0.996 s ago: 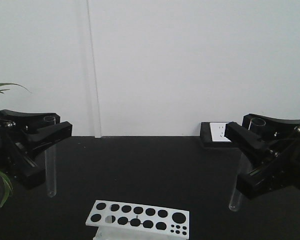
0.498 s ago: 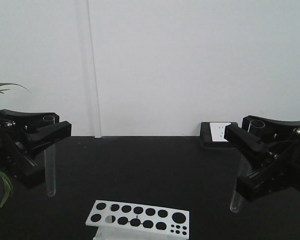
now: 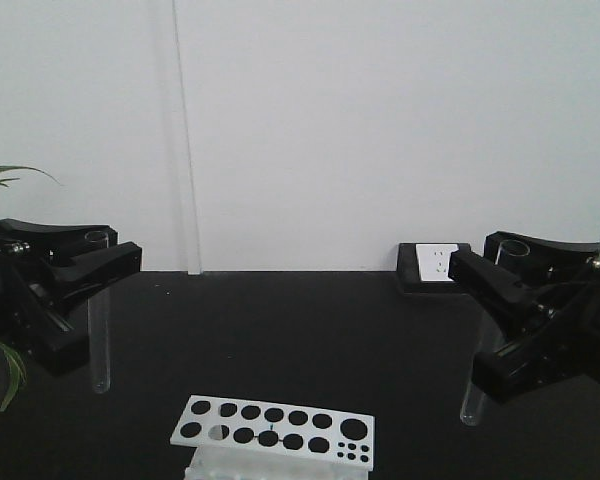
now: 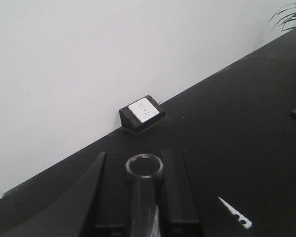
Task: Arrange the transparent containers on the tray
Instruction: 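Hold both test tubes raised upright in the grippers, then drive the base to the yellow tray while holding both tubes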
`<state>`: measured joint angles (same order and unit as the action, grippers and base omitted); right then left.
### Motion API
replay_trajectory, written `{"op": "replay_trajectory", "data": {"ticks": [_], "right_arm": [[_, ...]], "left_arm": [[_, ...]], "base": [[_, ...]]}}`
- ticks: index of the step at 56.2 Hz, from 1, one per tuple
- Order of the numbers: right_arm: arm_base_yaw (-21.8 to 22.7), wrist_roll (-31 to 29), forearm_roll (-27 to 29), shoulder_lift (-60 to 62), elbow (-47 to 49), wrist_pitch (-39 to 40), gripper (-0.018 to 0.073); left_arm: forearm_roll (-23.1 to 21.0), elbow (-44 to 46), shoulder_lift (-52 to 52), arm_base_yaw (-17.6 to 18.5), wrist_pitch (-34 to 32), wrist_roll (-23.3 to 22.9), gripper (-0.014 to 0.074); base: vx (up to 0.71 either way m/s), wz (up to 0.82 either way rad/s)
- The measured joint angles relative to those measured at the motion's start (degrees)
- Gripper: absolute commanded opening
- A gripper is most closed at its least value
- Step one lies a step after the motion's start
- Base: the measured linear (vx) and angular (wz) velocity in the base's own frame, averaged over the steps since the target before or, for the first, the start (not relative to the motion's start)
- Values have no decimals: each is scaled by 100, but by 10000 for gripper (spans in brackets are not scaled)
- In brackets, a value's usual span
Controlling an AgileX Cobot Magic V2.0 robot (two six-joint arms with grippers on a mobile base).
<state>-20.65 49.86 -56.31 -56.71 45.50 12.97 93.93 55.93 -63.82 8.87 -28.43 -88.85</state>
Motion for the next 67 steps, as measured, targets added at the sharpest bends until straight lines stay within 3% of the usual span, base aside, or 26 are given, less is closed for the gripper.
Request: {"op": "replay_trajectory", "data": {"ticks": [67], "right_arm": [[0,0,-13,-26,0,0,-11]], "left_arm": [[0,0,-5,0,0,-5,-3]], "base": [[-22,3]]}}
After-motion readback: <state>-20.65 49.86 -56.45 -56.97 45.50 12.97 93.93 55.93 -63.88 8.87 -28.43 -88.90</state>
